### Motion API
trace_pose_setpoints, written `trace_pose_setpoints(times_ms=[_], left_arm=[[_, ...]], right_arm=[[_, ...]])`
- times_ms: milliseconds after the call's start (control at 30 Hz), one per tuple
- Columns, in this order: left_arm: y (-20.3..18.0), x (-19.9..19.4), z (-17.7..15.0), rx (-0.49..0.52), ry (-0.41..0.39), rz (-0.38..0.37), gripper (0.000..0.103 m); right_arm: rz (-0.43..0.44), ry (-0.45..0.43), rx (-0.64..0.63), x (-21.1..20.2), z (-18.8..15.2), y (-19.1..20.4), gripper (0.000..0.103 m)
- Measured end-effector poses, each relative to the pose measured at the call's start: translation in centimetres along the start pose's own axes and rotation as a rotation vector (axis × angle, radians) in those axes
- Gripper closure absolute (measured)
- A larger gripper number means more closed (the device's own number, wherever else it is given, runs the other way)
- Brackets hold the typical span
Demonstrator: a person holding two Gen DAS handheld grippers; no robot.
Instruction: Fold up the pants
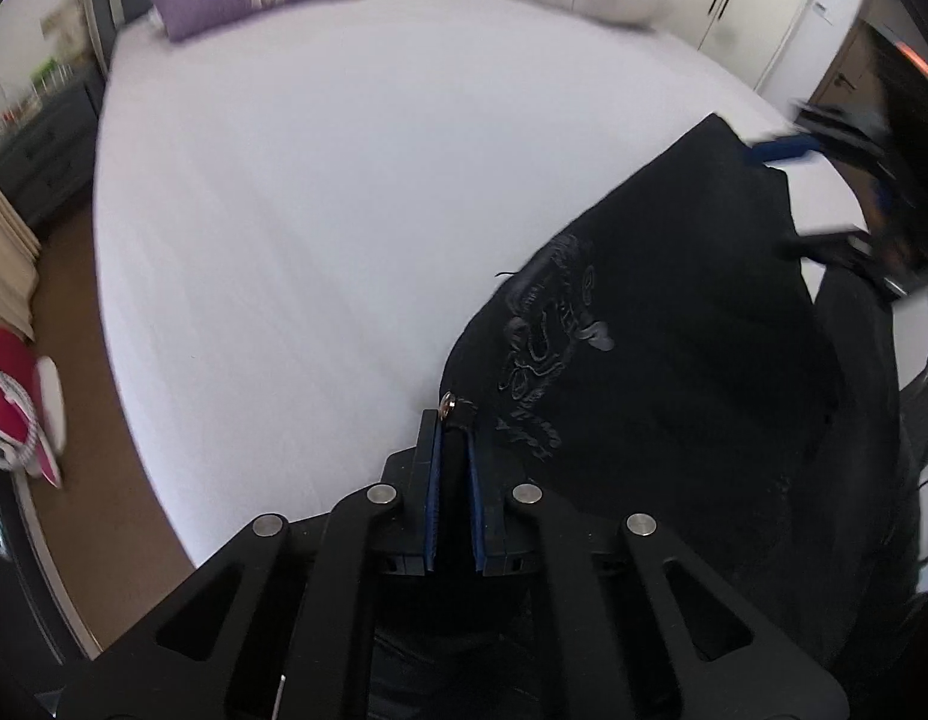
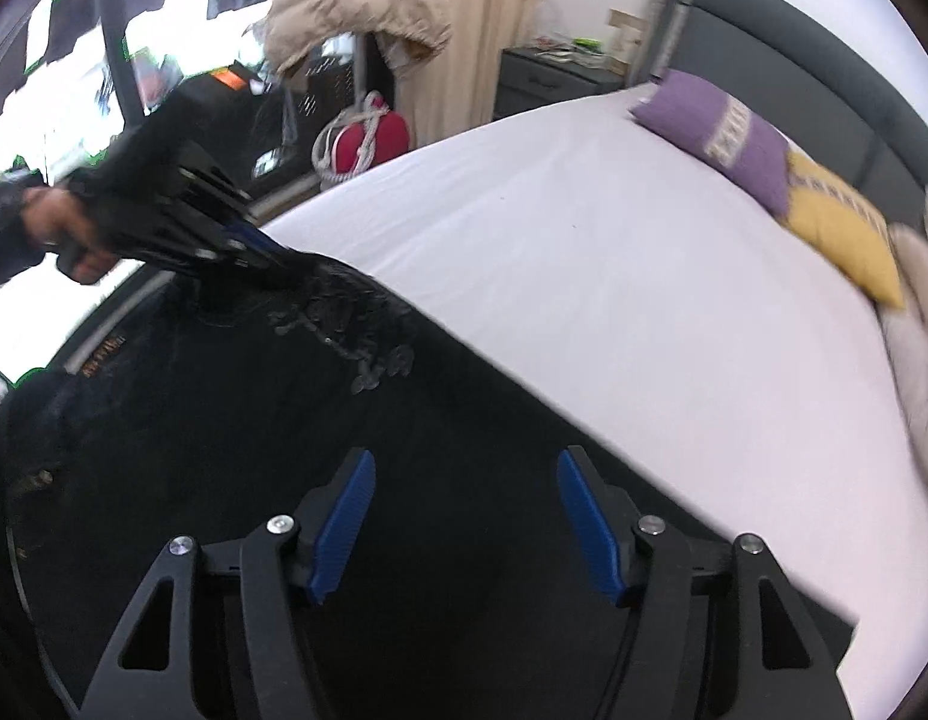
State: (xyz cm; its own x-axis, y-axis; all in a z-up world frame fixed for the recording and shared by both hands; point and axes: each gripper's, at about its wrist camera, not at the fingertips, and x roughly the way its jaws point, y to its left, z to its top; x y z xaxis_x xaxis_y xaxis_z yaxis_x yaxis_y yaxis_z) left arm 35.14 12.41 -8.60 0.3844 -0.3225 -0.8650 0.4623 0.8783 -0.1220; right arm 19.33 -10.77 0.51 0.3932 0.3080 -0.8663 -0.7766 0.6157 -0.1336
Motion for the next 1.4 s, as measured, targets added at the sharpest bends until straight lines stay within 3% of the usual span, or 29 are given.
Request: trace_pose_setpoints(times_ms=[233,400,467,533,633,700,933,1100,1300,1400], left_arm=[[-2.5,-3.8,-2.0,0.049,-0.098,0.037,0.097],[-4.8,-3.7,-3.0,0.057,-0.110,0.031,0.097],[-4.5,-4.1,-3.2,0.048,-0.116,0.022,0.097],[-3.6,-3.9,-2.5,0.045,-0.118,0.018,0.097],[-2.5,-3.8,-2.3,0.042,-0.118,0.013,0.097],[-2.5,-3.8,-2.4,0.029,-0.122,0.009,0.097],[-2.7,-4.6,-2.9,-0.019,-0.142,-0.008,0.097],[-3.6,-5.9,-3.7,-0.055,-0.151,-0.027,0.097],[-6.4,-7.3,-5.6,-0.051,-0.141,-0.039,0.097],[-8.0,-8.4,-6.9,-0.042,-0.138,-0.046,0.097]], right_arm=[[-0.034,0.073,-0.144,4.1,3.8,0.4,0.040],[-0.007,0.140,-0.209,6.7,4.3,1.4,0.043],[0.003,0.170,-0.212,7.7,4.4,1.4,0.049],[0.020,0.193,-0.197,8.4,4.7,1.3,0.065],[0.067,0.222,-0.152,8.9,4.8,0.9,0.089],[0.075,0.217,-0.121,8.7,4.7,0.7,0.093],[0.110,0.161,0.085,6.8,4.3,0.2,0.097],[0.200,0.093,0.317,5.9,3.6,0.8,0.098],[0.298,0.058,0.417,4.6,1.4,3.7,0.098],[0.283,0.064,0.366,2.8,0.1,6.5,0.098]])
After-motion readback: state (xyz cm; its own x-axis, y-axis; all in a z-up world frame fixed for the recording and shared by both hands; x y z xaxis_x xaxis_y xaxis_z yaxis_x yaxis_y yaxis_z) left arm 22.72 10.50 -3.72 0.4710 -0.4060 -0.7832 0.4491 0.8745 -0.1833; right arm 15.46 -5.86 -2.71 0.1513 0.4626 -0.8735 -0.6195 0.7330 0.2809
